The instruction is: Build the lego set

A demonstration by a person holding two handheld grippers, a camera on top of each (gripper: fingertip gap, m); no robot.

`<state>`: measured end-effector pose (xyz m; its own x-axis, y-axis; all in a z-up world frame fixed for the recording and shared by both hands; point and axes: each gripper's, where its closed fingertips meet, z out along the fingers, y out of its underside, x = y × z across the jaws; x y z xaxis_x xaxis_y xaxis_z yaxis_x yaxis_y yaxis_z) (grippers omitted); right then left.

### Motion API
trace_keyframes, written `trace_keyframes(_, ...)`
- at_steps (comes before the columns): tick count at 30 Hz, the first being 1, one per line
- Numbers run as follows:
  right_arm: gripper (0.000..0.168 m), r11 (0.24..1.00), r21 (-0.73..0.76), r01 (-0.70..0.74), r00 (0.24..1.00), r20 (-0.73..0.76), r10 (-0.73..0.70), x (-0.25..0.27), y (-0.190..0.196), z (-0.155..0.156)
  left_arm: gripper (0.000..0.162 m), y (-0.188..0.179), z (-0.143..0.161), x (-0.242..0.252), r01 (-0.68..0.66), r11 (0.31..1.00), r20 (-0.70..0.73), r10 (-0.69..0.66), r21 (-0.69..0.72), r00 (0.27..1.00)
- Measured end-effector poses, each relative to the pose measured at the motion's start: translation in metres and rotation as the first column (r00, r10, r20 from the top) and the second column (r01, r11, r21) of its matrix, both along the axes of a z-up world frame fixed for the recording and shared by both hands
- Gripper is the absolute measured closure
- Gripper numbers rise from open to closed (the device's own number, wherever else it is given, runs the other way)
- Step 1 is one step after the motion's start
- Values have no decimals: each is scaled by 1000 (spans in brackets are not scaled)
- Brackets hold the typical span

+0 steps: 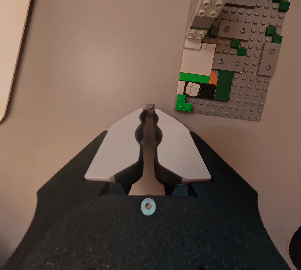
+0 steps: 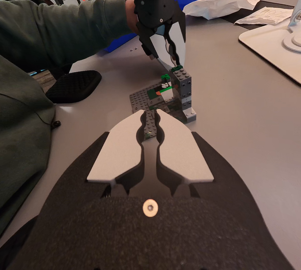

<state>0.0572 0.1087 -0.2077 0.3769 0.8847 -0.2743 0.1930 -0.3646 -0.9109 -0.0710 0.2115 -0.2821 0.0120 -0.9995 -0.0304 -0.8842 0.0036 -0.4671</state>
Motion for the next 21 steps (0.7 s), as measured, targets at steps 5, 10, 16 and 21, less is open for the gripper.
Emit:
trace_keyframes(5, 160, 1000, -1, 0, 1000, 3, 0, 0, 0, -1, 155, 1, 1, 1, -7, 1000, 10, 6, 12, 1000)
trace_keyframes(10, 160, 1000, -1, 0, 1000, 5, 1, 0, -1, -1, 155, -5, 15, 5, 10, 1000, 34, -10, 30, 999)
trace_keyframes(16, 161, 1000, 2, -3, 1000, 5, 3, -1, -1, -2, 155, -19, 49, 22, 76, 993, 91, -84, 90, 992)
trace_keyframes(21, 161, 1000, -3, -5, 1000, -7, 5, -2, -2, -1, 155, -34, 74, 35, 134, 982, 124, -150, 132, 981)
